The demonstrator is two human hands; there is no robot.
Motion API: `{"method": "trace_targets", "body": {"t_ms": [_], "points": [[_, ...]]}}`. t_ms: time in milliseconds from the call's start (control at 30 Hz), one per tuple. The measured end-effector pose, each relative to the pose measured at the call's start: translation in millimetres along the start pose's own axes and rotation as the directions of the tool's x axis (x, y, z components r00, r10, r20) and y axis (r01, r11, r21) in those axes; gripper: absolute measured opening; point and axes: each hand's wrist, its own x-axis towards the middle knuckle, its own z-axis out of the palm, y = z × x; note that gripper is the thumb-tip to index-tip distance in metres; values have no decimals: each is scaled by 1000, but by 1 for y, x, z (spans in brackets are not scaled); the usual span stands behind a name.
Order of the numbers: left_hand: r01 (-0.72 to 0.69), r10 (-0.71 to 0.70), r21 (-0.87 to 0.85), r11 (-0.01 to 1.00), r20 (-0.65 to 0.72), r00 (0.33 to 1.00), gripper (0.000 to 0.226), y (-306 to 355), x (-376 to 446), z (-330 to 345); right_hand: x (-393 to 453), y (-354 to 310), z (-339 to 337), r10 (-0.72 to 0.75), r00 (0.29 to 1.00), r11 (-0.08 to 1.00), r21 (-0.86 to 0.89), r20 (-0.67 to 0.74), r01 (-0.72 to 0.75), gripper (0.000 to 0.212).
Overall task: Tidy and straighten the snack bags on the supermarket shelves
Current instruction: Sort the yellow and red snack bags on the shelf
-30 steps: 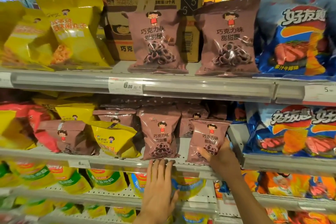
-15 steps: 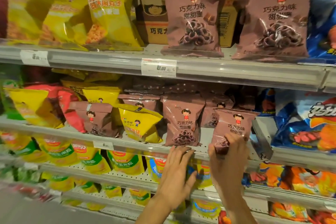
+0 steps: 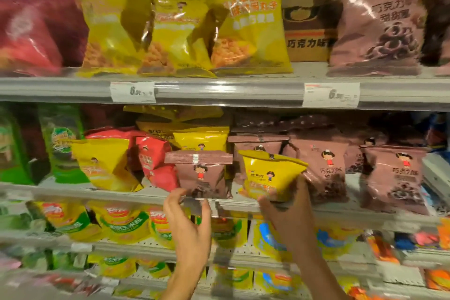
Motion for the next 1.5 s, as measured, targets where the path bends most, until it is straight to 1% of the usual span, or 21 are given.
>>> {"method": "trace_targets", "body": {"t_ms": [33,133,200,267,333,367,433,500,533,667,767,867,933,1000,1067,1133,1200,1267,1333,1400,1500], "points": [[36,-37,10,999,28,999,49,-7,8,-5,4,-2,5,16,1000,1000,-8,-11,-16,106],[62,-65,29,998,155,986,73,-21,31,-12,17,-5,10,61,997,996,-70,-51,-64,107],[104,-101,1,995,255,962,87,-24,44,-12,26,-8,7,63,997,997,-43,-33,-64,106],[146,-130,-27,989,330,935,98,-26,56,-9,33,-10,6,33,999,999,33,32,-34,92],[158,-123,-57,986,394,911,104,-28,70,-6,37,-10,4,-4,994,998,67,113,-4,79],[153,-112,-64,986,423,899,101,-29,77,-5,38,-11,3,-5,989,998,55,145,-3,75],[111,-81,-42,993,445,892,88,-33,88,0,42,-9,2,0,985,1000,9,171,-1,72],[71,-50,-29,997,459,887,80,-34,93,2,45,-8,1,4,988,1000,-10,157,-2,65],[74,-39,-55,996,474,879,78,-34,93,3,46,-8,1,9,989,1000,4,145,-9,62],[99,-17,-142,985,487,873,71,-30,94,5,43,-15,2,-3,998,994,112,61,-4,63],[115,-5,-215,970,457,890,68,-27,91,7,36,-20,-7,39,999,983,181,-31,-33,68],[124,9,-282,951,428,904,68,-22,89,8,26,-20,-20,82,992,972,230,-95,-58,64],[164,-22,-288,944,441,897,65,-16,86,14,19,-19,-31,83,987,966,254,-139,-46,65],[181,-35,-270,946,468,883,58,-7,82,25,13,-18,-44,89,977,968,246,-193,-40,66],[193,-30,-272,943,507,862,55,3,75,40,7,-14,-59,94,971,972,233,-220,-41,60],[199,-21,-273,941,539,842,56,14,67,55,1,-8,-73,99,969,973,228,-226,-46,57],[176,10,-278,944,560,829,61,25,60,69,-4,-3,-84,96,970,975,217,-222,-47,56],[178,13,-270,946,584,812,64,32,55,80,-8,1,-91,94,975,978,200,-199,-53,60],[161,10,-222,962,615,788,61,34,52,88,-11,3,-95,95,981,980,187,-169,-63,65],[137,15,-188,973,640,768,59,34,49,94,-16,6,-96,90,985,984,164,-146,-66,64],[36,33,-90,995,662,749,52,35,45,98,-23,9,-94,104,989,985,149,-107,-88,71]]}}
